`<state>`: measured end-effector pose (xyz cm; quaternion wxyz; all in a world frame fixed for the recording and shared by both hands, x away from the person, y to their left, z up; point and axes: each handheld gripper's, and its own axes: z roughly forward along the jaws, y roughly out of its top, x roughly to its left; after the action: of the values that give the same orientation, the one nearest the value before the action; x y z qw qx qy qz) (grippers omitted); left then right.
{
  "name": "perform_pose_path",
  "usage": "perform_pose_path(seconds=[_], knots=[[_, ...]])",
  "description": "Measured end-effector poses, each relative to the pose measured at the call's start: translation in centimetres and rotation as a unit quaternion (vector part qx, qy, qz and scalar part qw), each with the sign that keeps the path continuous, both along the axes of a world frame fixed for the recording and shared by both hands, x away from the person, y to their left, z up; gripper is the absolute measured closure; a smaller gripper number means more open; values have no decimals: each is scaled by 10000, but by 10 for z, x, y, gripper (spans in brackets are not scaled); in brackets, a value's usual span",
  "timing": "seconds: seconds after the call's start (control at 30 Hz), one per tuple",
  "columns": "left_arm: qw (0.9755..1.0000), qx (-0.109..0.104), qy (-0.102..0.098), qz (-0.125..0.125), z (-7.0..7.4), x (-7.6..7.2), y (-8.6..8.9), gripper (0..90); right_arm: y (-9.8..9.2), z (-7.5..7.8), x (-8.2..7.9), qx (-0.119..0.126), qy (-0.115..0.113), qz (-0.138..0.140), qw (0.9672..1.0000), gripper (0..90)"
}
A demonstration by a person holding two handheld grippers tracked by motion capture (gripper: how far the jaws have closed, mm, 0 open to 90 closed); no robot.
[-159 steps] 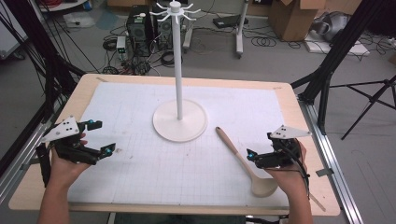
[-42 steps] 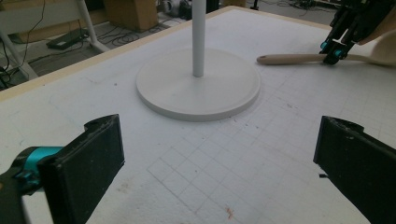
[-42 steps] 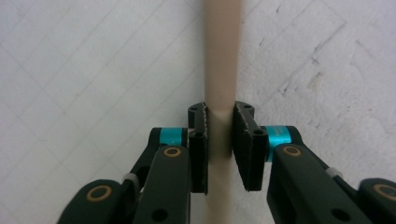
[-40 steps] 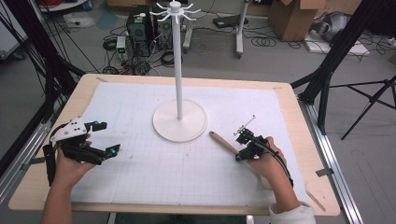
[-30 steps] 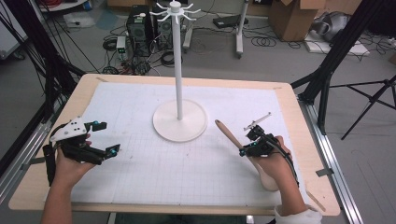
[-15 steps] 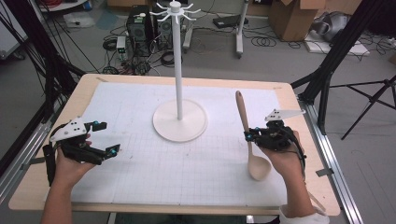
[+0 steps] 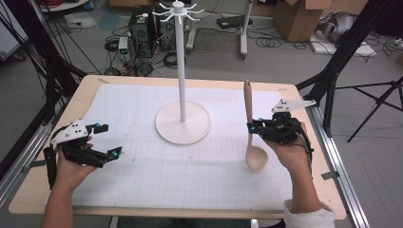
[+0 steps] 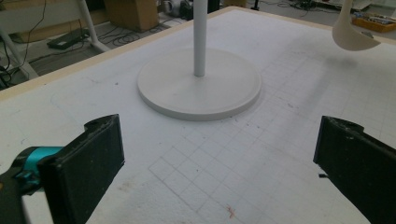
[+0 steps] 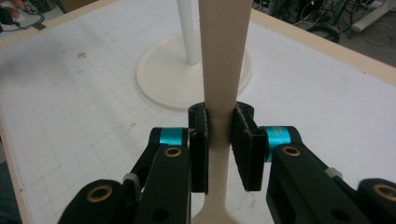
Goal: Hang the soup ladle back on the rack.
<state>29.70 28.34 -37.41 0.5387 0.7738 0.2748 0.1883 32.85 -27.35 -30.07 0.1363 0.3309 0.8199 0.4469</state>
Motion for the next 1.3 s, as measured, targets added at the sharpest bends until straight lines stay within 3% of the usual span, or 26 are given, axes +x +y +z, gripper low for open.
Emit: perform_pose_path(seconds=[0.17,0.6,1.3], knots=[[10000,14,-1,-1,0,0,0,21,10,18,7,-197,-22,148,9997,776],[10000,-11,12,0,0,0,1,21,24,56,26,-414,-82,402,9983,775],[10000,-32,14,2,0,0,2,21,45,101,43,-567,-196,740,9955,775]])
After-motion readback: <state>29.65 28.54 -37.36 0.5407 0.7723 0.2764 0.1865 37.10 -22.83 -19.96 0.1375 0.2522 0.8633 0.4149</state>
